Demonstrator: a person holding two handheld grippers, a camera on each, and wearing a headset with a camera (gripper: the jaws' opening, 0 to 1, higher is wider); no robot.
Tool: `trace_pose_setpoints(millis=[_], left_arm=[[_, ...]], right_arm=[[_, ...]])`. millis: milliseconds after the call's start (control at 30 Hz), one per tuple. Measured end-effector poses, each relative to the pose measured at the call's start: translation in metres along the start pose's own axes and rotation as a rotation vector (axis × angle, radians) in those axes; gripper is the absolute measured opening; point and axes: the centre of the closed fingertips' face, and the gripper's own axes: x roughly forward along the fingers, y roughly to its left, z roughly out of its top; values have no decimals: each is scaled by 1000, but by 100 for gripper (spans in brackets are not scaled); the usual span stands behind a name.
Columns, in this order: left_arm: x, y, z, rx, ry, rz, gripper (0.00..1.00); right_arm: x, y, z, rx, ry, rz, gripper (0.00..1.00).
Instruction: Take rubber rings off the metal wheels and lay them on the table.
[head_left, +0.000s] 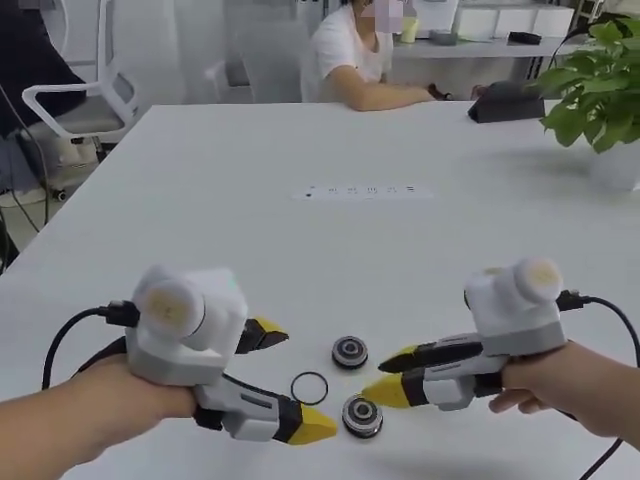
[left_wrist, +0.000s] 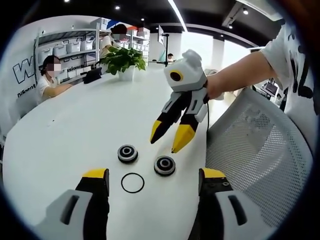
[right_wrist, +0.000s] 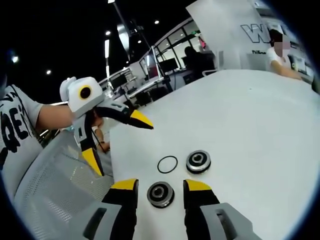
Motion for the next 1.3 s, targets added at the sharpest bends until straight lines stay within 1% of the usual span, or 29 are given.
trace_pose_setpoints(millis=[267,400,567,833,1167,1300], left_arm=[[7,-4,4,-3,-3,-24,66],[10,-5,4,-3,2,-31,63],[15,-7,1,-13,11,-47,58],[21,-11,-2,-18,22,-63,54],[31,-16,-4,-22,37,-89,49],[34,-18,-5,-23,40,-96,48]], right_arm=[[-5,-1,-5,-9,4,1,35],[-5,-1,-8,-15,7,3,35],[-5,1,-18,-54,36,9,35],[-4,1,-22,-85,45,13,33],[0,2,-30,-129,74,21,30],[1,2,-34,-162,100,24,29]])
